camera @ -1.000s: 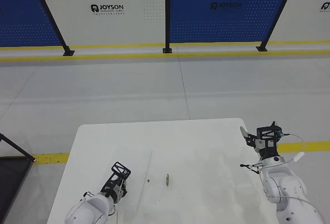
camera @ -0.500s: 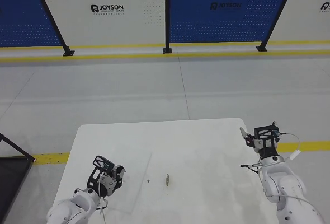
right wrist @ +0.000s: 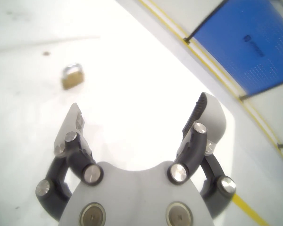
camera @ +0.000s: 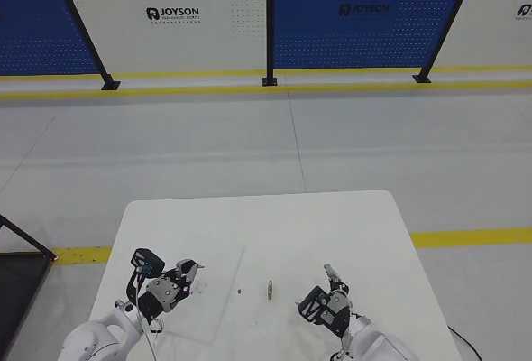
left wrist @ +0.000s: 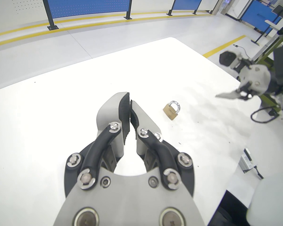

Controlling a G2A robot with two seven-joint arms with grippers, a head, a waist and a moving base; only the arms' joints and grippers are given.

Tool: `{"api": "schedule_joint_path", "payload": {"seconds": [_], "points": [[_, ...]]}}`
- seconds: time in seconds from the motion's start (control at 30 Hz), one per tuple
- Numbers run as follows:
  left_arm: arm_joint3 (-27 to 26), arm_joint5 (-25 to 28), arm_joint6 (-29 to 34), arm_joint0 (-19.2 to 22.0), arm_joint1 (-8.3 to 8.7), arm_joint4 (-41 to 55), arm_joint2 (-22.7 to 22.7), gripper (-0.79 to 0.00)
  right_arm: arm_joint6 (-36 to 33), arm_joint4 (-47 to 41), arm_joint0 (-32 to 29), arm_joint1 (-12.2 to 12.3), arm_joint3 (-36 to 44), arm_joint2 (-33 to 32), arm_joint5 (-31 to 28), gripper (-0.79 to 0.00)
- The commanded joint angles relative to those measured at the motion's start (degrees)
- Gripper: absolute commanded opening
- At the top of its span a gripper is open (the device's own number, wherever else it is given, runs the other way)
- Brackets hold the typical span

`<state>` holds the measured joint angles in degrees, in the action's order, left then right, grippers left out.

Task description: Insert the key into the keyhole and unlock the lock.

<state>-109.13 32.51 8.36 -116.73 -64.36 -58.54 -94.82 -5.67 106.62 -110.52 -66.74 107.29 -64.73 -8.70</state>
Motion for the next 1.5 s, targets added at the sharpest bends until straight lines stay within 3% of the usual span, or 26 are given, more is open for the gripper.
{"api": "schedule_joint_path", "payload": {"seconds": [0.0,0.23,0.6,0.77,0.8,0.9,1.17,1.43,1.47], "points": [[0.0,0.0,0.0,0.0,0.0,0.0,0.0,-0.785,-0.8,-1.1,1.6,-0.5,-2.3,3.7,-0.8,0.0],[0.0,0.0,0.0,0.0,0.0,0.0,0.0,-0.785,-1.8,-4.9,7.3,-2.9,-7.9,12.1,3.7,0.0],[0.0,0.0,0.0,0.0,0.0,0.0,0.0,-0.785,-3.8,-15.3,15.9,-6.1,-18.2,16.9,10.4,-0.018],[0.0,0.0,0.0,0.0,0.0,0.0,0.0,-0.785,-3.0,-17.3,17.2,-6.8,-20.5,17.6,11.2,-0.172],[0.0,0.0,0.0,0.0,0.0,0.0,0.0,-0.785,-2.9,-17.5,17.4,-6.9,-20.8,17.8,11.3,-0.277],[0.0,0.0,0.0,0.0,0.0,0.0,0.0,-0.785,-2.7,-18.0,17.9,-7.1,-21.6,18.2,11.3,-0.379],[0.0,0.0,0.0,0.0,0.0,0.0,0.0,-0.785,-2.1,-19.1,18.9,-7.7,-23.6,19.0,11.4,-0.437],[0.0,0.0,0.0,0.0,0.0,0.0,0.0,-0.785,-1.8,-19.8,19.7,-8.1,-24.9,19.5,11.2,-0.6],[0.0,0.0,0.0,0.0,0.0,0.0,0.0,-0.785,-1.8,-20.0,19.8,-8.1,-25.0,19.5,11.2,-0.69]]}}
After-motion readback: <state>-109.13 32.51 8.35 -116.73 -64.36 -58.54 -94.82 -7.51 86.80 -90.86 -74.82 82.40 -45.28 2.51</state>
